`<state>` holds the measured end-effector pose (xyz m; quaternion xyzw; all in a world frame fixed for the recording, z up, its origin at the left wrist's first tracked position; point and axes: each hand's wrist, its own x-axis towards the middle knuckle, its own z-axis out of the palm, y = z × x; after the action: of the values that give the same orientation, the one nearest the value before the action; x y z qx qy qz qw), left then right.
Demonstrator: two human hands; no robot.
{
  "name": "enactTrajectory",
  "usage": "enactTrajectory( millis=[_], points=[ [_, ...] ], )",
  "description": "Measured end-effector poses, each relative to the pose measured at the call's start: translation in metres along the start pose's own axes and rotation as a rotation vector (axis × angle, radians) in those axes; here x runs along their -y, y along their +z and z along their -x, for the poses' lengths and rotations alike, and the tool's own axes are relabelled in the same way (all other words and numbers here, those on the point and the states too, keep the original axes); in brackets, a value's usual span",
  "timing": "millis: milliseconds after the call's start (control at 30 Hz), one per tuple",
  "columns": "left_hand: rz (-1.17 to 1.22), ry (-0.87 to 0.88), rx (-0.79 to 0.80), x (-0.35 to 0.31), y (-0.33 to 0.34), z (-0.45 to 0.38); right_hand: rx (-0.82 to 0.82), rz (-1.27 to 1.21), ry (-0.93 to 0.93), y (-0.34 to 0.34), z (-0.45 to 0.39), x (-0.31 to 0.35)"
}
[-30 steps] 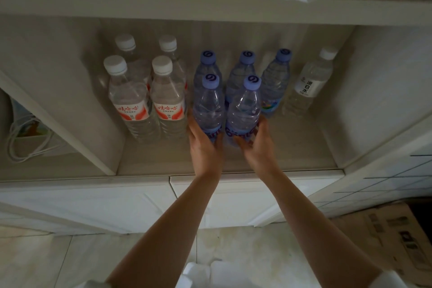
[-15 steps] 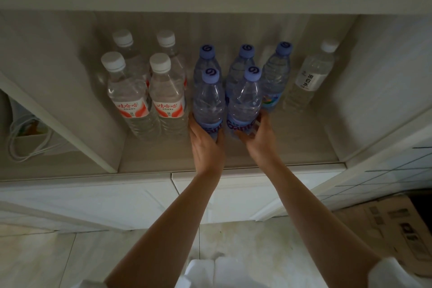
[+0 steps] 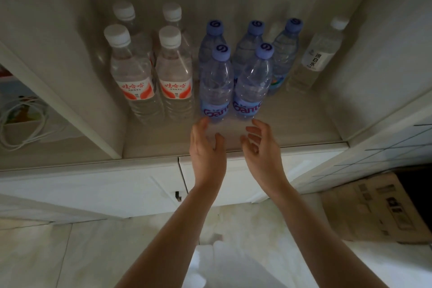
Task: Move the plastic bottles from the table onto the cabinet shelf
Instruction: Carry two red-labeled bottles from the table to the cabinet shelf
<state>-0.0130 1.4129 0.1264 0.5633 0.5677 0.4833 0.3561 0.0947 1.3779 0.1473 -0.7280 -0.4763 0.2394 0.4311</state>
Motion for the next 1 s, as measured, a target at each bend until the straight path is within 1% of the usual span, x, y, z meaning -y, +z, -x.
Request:
enactTrajectory(
  millis=[67,200,400,533,600,667,767,867,1000],
  points=[
    [0.002,0.021,0.012,0.002,-0.007,0.006,0.005,0.02,-0.033,0.002,0.009,-0.001],
    [-0.032,0.047,-0.048,0.004,-0.028,0.025,0.072,0.024,-0.098,0.003,0.024,0.0],
    [-0.137,0.006,-0.128,0.015,-0.066,0.071,0.336,0.024,-0.219,0.008,0.049,0.003],
    [-0.136,-0.099,-0.31,0.02,-0.081,0.117,0.583,0.027,-0.285,0.007,0.064,-0.005],
    [-0.123,-0.172,-0.397,0.02,-0.083,0.147,0.691,0.021,-0.314,0.007,0.073,-0.011],
    [-0.158,-0.254,-0.503,0.019,-0.084,0.185,0.811,0.018,-0.354,0.009,0.087,-0.014],
    [-0.21,-0.367,-0.584,0.019,-0.087,0.241,0.946,0.033,-0.365,0.012,0.11,-0.019],
    [-0.259,-0.506,-0.716,0.022,-0.096,0.304,1.145,0.079,-0.458,0.019,0.15,-0.02],
    [-0.301,-0.637,-0.901,0.019,-0.103,0.373,1.361,0.138,-0.603,0.023,0.203,-0.016]
  ],
)
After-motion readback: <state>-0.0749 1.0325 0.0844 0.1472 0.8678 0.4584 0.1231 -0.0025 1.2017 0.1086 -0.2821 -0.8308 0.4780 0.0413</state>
